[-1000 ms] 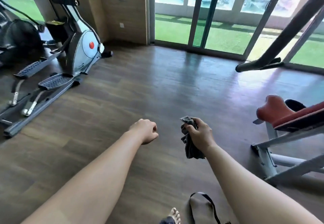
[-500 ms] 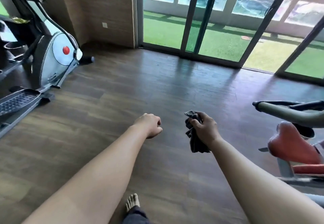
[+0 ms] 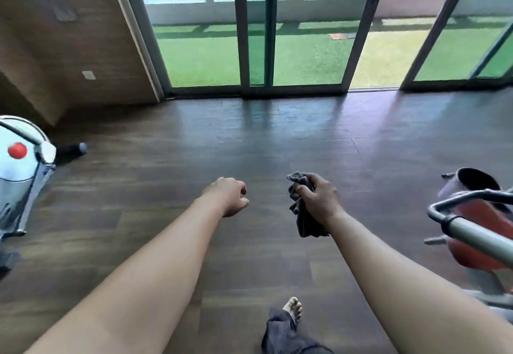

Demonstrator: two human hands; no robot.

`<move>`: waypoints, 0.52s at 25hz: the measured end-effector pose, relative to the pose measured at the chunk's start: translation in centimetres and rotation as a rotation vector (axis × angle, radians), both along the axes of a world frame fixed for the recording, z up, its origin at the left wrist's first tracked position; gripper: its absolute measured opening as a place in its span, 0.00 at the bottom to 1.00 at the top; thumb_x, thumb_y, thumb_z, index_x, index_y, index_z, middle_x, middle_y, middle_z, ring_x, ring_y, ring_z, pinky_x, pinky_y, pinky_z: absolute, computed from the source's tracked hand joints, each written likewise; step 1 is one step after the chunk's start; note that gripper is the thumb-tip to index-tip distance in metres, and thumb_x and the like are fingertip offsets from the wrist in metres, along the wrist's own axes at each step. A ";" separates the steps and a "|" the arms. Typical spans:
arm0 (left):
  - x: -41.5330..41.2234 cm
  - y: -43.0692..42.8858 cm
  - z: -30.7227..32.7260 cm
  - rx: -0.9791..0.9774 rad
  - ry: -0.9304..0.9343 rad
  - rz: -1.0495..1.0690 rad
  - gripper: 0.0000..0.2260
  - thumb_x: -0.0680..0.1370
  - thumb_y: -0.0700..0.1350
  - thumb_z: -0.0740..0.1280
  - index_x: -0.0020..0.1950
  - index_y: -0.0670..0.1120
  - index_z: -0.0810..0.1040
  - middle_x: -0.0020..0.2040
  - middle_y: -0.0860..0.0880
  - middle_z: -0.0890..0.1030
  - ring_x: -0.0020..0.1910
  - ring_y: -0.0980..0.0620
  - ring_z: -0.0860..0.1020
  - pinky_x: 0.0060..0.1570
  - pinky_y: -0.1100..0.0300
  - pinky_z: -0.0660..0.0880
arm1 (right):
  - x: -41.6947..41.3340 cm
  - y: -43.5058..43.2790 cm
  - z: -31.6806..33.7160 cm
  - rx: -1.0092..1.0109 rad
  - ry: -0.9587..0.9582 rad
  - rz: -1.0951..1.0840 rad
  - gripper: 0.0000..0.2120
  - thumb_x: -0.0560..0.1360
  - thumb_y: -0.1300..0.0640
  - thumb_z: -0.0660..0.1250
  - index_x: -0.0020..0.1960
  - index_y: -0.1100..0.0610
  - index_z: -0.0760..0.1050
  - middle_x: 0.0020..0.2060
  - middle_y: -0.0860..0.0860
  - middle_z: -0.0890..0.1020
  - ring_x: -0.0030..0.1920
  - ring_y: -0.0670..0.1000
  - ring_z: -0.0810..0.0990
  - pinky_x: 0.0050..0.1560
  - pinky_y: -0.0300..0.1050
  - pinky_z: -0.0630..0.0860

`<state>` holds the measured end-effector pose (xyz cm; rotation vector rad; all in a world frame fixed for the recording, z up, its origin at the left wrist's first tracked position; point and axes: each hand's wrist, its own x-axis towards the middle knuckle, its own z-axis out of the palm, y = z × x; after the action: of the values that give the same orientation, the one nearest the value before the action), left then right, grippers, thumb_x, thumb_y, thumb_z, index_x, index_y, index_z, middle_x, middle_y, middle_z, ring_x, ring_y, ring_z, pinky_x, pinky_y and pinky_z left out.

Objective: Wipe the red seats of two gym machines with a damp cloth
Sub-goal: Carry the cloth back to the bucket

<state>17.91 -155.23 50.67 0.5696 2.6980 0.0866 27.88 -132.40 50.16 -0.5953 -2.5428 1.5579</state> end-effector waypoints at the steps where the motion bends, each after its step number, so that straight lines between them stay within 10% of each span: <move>1: -2.9 1.5 0.0 0.002 -0.001 -0.008 0.19 0.77 0.57 0.64 0.66 0.56 0.80 0.63 0.51 0.82 0.66 0.45 0.77 0.64 0.50 0.76 | -2.9 1.5 -0.2 -0.007 -0.007 -0.003 0.16 0.69 0.46 0.67 0.56 0.41 0.79 0.42 0.46 0.87 0.41 0.51 0.87 0.50 0.48 0.83; 13: -35.5 19.7 0.8 0.011 -0.008 -0.154 0.19 0.79 0.57 0.64 0.69 0.55 0.78 0.65 0.51 0.80 0.70 0.45 0.72 0.65 0.48 0.75 | -32.1 19.4 1.6 0.046 -0.013 -0.153 0.12 0.74 0.49 0.69 0.57 0.44 0.80 0.40 0.44 0.87 0.41 0.48 0.87 0.50 0.46 0.82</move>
<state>-17.61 -135.52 51.46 0.7763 2.6372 0.0625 -4.21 -112.95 51.79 -0.7770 -2.4690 1.4455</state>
